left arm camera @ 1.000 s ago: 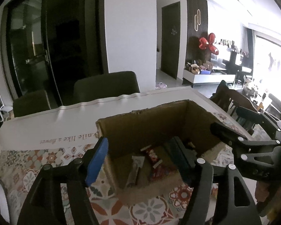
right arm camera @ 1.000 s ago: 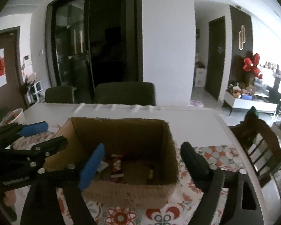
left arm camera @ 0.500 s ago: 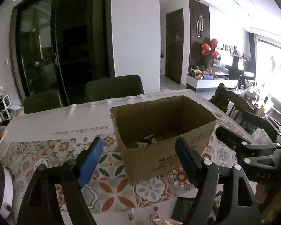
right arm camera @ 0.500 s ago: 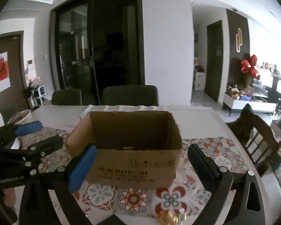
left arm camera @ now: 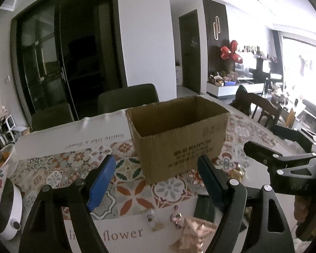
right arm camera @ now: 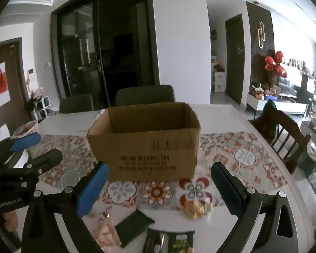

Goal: Organize snacks
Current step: 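Withdraw both tools from the box back toward the remaining snacks, then grasp the beige biscuit bag with the left tool while the right grasps the black cheese-cracker packet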

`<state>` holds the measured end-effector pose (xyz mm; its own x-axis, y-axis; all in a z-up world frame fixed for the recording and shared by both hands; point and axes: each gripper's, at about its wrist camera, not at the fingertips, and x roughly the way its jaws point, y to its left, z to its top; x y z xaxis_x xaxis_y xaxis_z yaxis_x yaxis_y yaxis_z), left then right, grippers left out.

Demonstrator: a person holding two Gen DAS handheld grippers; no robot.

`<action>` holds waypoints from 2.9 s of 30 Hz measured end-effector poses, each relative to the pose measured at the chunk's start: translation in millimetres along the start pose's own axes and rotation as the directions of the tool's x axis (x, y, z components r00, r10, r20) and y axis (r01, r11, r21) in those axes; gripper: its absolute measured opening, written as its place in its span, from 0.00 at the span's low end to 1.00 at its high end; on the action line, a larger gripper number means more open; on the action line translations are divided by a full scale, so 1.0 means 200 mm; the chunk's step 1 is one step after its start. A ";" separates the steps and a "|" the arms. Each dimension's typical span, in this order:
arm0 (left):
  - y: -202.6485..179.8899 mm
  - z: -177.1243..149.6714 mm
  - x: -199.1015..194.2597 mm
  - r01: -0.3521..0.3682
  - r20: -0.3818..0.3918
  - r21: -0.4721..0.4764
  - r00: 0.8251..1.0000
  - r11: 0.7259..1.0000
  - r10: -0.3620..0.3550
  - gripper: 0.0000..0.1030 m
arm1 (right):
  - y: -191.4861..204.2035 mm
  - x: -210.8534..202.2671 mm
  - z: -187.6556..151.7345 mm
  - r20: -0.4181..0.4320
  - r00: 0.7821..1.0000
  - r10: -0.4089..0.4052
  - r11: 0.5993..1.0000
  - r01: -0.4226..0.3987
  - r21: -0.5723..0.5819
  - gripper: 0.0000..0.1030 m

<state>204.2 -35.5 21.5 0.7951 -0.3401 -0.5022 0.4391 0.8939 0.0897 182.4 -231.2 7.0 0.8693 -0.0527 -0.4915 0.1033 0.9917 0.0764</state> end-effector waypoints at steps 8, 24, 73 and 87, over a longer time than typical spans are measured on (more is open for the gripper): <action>-0.06 -0.16 -0.07 0.026 -0.008 0.069 1.000 0.997 -0.025 0.77 | 0.04 -0.06 -0.16 -0.052 0.999 -0.005 1.000 0.003 -0.022 0.96; -0.13 -0.42 -0.05 0.091 -0.130 0.127 0.989 0.988 -0.074 0.77 | 0.10 -0.08 -0.41 -0.140 0.990 0.007 0.999 -0.012 -0.031 0.95; -0.22 -0.65 0.32 0.263 -0.352 0.013 0.904 0.965 -0.242 0.41 | 0.09 0.30 -0.69 -0.435 0.900 0.033 0.999 -0.019 0.037 0.37; -0.25 -0.59 0.25 0.218 -0.310 -0.004 0.928 0.976 -0.208 0.35 | 0.05 0.26 -0.69 -0.422 0.904 0.065 0.997 -0.043 0.061 0.31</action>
<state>172.4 -62.6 -108.5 0.5164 -0.4111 -0.7512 0.6000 0.7996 -0.0251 162.1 -208.8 -137.0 0.5891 0.0663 -0.8053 0.0951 0.9840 0.1506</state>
